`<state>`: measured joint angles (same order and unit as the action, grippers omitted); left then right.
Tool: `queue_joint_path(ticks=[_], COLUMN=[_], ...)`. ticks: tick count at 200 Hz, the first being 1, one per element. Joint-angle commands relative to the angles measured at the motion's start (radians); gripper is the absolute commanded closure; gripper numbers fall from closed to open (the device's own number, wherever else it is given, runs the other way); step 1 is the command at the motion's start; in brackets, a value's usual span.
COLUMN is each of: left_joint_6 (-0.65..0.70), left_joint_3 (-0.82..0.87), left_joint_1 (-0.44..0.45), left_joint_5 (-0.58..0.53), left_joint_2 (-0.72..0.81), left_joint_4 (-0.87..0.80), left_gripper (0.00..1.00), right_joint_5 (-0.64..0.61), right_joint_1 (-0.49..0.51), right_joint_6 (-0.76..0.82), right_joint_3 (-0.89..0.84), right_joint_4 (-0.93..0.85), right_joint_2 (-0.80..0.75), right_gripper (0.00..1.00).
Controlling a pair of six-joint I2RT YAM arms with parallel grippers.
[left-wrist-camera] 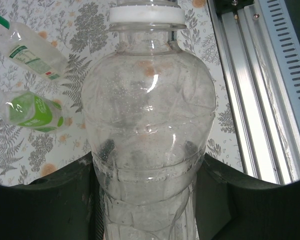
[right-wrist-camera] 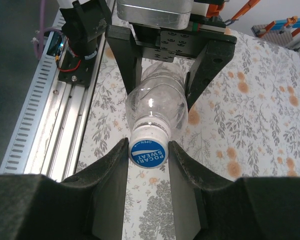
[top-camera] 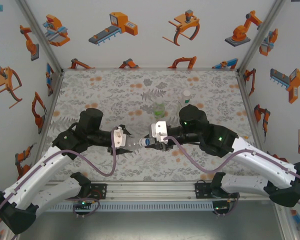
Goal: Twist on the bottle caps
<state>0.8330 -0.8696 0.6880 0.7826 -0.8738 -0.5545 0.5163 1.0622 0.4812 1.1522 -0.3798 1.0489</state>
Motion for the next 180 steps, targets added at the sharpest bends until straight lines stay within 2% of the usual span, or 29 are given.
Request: queue_joint_path(ticks=[1,33,81,109,133,158,180], left_joint_6=[0.033,0.031,-0.018,-0.045,-0.050,-0.061,-0.068], left_joint_3=[-0.028,-0.031,-0.001,0.027,0.029,0.043,0.050], left_joint_1=[0.010,0.009,0.009,0.009,0.008,0.010,0.010], left_joint_5=[0.057,0.040,-0.075,-0.153,-0.171,-0.187,-0.211], left_joint_2=[0.010,0.012,0.055,0.083,0.088,0.099,0.103], left_joint_4=[-0.007,-0.003,0.077,0.134,0.145,0.176,0.189], left_gripper=[1.00,1.00,1.00,1.00,1.00,1.00,1.00], right_joint_5=[0.026,0.031,-0.071,-0.156,-0.188,-0.297,-0.403], right_joint_1=[0.006,0.005,0.006,0.006,0.006,0.006,0.006], right_joint_6=[0.040,-0.018,-0.282,-0.469,-0.630,-0.830,-0.991], right_joint_3=[-0.002,-0.040,-0.148,-0.214,-0.293,-0.376,-0.423], right_joint_4=[0.004,0.079,0.314,0.432,0.583,0.750,0.830], right_joint_2=[-0.013,-0.020,-0.039,-0.041,-0.041,-0.042,-0.036], right_gripper=[0.96,0.98,1.00,1.00,1.00,1.00,1.00])
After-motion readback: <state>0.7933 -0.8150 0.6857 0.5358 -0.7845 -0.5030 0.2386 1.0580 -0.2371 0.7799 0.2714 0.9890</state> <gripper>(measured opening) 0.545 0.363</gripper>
